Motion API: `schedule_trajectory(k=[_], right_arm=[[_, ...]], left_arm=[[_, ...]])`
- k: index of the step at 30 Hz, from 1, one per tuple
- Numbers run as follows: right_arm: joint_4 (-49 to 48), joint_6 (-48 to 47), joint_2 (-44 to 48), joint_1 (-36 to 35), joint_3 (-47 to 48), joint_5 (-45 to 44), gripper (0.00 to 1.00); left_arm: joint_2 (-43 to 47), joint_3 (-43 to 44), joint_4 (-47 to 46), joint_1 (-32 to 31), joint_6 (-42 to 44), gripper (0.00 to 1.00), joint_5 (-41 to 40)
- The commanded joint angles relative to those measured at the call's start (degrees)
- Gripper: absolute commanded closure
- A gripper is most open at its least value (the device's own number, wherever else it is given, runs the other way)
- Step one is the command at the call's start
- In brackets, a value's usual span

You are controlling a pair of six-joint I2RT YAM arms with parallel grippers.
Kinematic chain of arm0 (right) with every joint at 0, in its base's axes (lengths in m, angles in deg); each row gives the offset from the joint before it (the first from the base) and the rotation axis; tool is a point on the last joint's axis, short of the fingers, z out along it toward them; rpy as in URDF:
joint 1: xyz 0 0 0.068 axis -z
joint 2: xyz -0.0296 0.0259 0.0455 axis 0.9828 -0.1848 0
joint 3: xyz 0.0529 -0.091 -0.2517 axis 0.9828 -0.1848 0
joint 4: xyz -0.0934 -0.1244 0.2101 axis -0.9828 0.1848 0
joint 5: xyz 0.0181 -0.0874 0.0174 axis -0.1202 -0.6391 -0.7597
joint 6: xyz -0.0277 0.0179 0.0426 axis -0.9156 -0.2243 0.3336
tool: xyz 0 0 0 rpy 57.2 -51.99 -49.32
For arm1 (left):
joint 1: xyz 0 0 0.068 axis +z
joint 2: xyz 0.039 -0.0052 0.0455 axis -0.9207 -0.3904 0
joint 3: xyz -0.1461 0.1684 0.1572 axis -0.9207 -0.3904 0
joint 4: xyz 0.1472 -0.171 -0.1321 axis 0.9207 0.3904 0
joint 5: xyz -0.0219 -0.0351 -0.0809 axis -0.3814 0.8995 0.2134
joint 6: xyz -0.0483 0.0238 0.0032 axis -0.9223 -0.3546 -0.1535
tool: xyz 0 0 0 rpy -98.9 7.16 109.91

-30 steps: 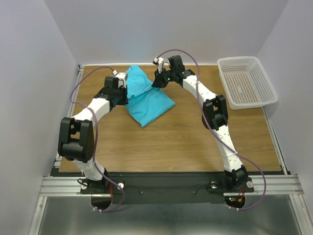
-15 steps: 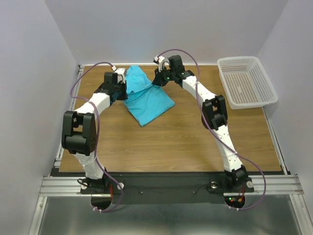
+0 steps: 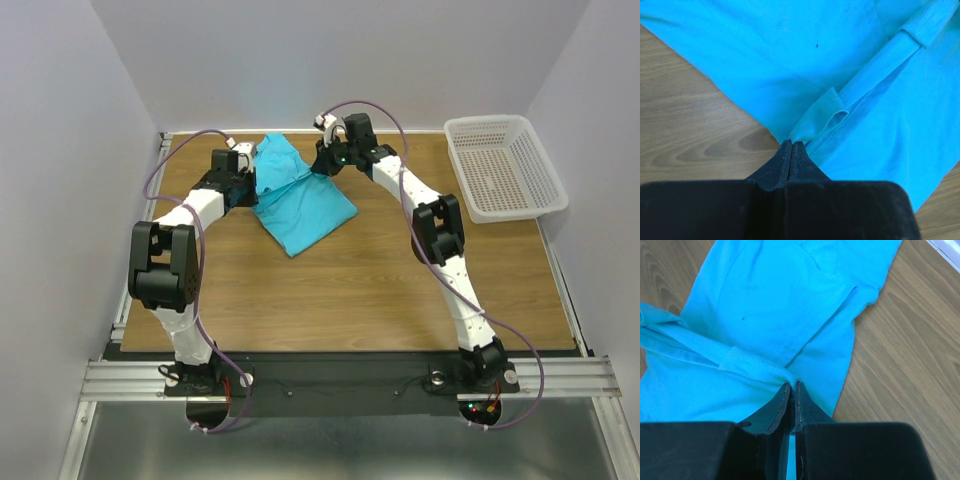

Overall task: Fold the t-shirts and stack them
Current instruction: Fold the tshirt

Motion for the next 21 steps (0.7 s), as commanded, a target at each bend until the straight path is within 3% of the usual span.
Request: schedule_trajectory(k=[1,4,6,7,8,9,11,13,16,19,21], right_arm=[[-4.55,0.31,-1.6,-0.74,3.42,-1.03,0.99],[-4.72,0.13,-1.86,-0.83,3.33,-1.12,0.97],[-4.81,0.22,-2.12,-0.83,3.33,-1.56,0.9],[-4.9,0.13,-2.21,-0.91,3.42,-1.48,0.84],[-4.99,0.13,-2.3,-1.0,3.42,-1.91,0.68],[-5.07,0.39,-2.3,-1.0,3.42,-2.61,0.6],[-5.43,1.18,-2.3,-1.0,4.04,-4.1,0.45],[-5.6,1.97,-1.43,-1.0,4.82,-5.25,0.35],[-5.95,3.29,-0.02,-1.0,5.44,-9.02,0.29],[-5.95,4.52,2.62,-0.74,4.83,-10.09,0.29],[-5.87,5.4,5.25,-0.22,2.21,-8.69,0.29]], left_arm=[[0.17,2.62,-1.23,0.52,0.9,1.0,0.22],[-0.18,2.88,-1.23,0.61,0.73,1.0,0.31],[-0.53,3.23,-1.23,0.7,0.55,1.0,0.31],[-0.62,3.5,-1.14,0.7,0.29,1.0,0.22],[-0.71,3.67,-1.23,0.78,0.11,1.0,0.31],[-1.14,4.2,-1.14,0.78,-0.15,0.85,0.05],[-1.5,5.51,-0.97,1.13,-1.64,0.66,-0.92],[-1.41,6.48,-1.4,1.92,-3.57,0.62,-1.01],[-0.8,8.94,-1.75,2.98,-5.42,0.58,-2.06],[1.04,10.79,-1.93,3.95,-6.57,0.47,-5.05],[3.06,10.71,-1.93,4.74,-6.22,0.46,-5.67]])
